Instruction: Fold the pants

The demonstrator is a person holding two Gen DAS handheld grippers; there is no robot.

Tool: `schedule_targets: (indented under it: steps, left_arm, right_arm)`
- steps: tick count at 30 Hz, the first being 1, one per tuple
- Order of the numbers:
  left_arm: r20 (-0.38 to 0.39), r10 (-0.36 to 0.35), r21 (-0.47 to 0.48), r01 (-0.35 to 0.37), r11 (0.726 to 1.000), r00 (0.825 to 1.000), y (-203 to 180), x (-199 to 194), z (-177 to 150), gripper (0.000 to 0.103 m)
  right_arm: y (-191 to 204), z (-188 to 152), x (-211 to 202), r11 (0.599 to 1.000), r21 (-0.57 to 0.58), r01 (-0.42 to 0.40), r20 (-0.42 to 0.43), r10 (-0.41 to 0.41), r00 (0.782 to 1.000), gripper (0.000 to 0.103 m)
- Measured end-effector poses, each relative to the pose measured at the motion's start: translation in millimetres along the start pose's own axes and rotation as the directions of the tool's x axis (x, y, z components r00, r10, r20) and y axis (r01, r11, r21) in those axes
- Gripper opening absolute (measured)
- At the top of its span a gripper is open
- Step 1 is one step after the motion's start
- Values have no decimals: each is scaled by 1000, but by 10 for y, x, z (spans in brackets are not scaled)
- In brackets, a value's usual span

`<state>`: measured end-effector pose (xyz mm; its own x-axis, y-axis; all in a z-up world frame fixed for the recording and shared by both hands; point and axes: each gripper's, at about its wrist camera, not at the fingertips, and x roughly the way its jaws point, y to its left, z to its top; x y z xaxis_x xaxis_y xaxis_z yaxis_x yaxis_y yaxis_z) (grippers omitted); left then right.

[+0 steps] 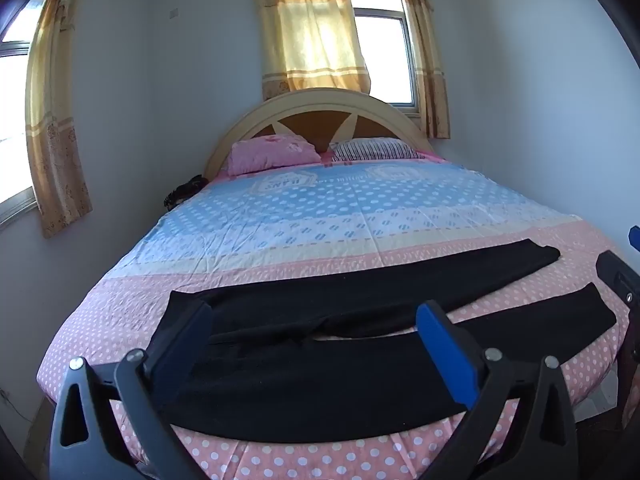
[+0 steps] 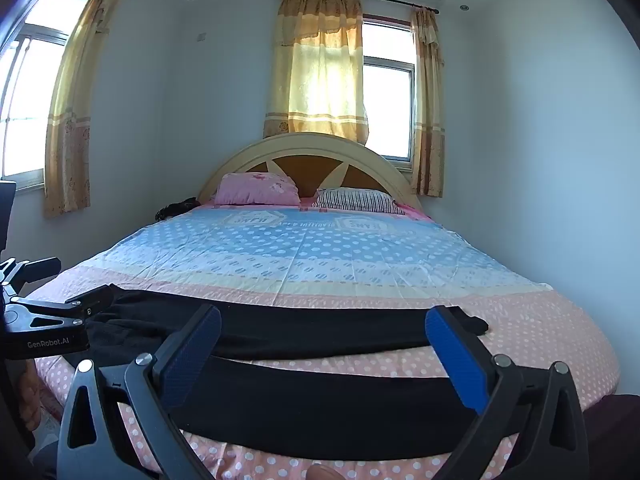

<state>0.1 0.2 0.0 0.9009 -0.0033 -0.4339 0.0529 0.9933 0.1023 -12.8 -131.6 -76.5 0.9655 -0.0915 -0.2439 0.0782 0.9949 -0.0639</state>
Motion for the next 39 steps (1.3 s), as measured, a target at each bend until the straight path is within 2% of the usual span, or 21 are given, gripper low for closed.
schedule_targets:
  steps: [13, 39]
  left_arm:
    - [14, 0, -44, 1, 999, 1000, 128, -8, -19, 103]
    - [20, 9, -57, -8, 998, 1000, 164, 8, -22, 103]
  right_arm:
    - [42, -48, 19, 1000, 5, 7, 2, -7, 1000, 102]
    - [-22, -19, 27, 1000, 16, 16, 1, -16, 1000, 102]
